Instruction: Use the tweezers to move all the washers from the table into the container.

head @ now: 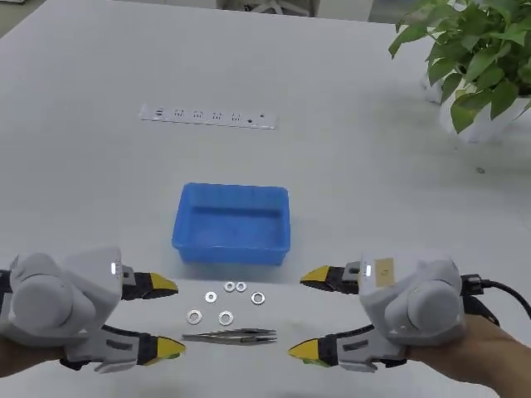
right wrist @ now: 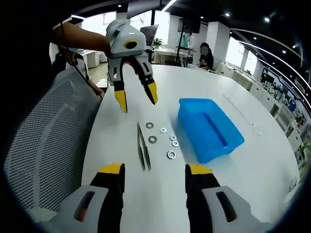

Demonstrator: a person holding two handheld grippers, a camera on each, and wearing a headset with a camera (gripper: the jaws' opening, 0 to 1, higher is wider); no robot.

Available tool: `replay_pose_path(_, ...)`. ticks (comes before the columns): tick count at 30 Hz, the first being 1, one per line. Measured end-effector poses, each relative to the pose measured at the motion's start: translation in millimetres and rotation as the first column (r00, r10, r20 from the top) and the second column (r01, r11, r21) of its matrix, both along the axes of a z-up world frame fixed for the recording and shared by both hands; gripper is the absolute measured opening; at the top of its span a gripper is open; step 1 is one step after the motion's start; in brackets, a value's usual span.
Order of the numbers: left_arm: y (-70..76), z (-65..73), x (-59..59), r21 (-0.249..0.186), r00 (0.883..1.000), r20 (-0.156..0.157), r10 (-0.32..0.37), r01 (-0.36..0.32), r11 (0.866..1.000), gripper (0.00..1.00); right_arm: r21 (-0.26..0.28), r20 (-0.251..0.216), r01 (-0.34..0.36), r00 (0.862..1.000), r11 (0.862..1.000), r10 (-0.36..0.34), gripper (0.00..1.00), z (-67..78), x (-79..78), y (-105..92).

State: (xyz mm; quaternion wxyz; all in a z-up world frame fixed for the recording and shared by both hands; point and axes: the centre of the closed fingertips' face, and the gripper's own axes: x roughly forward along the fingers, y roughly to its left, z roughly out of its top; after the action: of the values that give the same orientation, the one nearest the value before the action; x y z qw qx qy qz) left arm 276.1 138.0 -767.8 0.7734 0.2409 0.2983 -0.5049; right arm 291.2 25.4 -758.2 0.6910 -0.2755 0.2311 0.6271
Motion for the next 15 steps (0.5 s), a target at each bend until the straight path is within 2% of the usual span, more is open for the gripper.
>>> replay_pose_path(15,-6.5,-18.9,-3.0,0.059,0.998,-0.025,-0.053,0.054,0.997,0.28,-0.050,-0.006,-0.127,0.992,0.991,0.126,0.33,-20.0,-13.0,24.2)
